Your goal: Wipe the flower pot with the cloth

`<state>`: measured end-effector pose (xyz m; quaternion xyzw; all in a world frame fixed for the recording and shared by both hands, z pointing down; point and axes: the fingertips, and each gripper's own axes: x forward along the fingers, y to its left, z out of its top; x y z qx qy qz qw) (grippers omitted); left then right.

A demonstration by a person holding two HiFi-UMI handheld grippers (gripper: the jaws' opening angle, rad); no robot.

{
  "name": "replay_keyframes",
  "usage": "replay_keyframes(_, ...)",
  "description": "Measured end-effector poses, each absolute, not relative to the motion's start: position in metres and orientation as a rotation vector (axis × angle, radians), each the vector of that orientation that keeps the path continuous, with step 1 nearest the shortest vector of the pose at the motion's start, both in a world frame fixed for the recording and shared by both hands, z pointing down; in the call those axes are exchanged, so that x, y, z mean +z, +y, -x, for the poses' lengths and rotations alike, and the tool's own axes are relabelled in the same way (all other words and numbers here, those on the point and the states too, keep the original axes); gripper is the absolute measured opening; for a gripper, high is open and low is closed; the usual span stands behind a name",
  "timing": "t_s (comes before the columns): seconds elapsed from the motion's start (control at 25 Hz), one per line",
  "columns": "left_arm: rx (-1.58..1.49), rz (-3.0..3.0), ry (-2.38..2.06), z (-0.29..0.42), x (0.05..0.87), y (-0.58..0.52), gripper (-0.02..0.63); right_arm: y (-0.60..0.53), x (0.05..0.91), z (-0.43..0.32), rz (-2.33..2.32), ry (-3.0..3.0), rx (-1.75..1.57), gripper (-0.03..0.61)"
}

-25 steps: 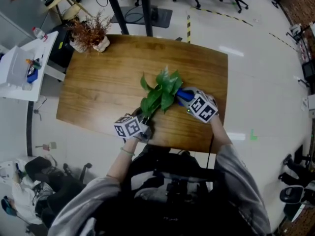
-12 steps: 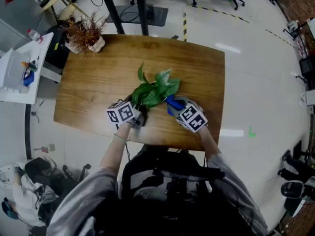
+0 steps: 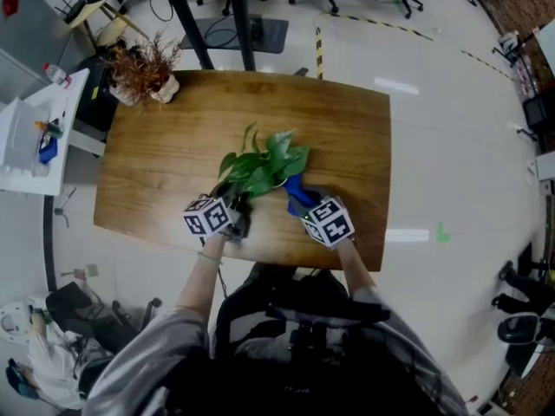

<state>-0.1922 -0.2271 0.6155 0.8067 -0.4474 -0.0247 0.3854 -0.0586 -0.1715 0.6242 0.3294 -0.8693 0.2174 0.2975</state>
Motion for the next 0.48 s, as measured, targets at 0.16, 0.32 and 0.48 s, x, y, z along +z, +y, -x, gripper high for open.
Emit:
replay_keyframes(0.16,-0.076,-2.057,-1.241,0.199,0.604,-0.201,0.006,-0.163,0.605,0.034,-0.975,-2.327,0.59,0.071)
replay_keyframes(0.32,-0.103,-2.076,-1.274,0.187,0.587,-0.167,0.006,-0.134,0.582,0.016,-1.039,-2.356,0.605,0.071)
replay_keyframes(0.48,-0.158,-2.109,-1.304,0.173,0.566,-0.138,0.006,-0.103,0.565,0.007,-1.051,-2.392,0.601,0.071)
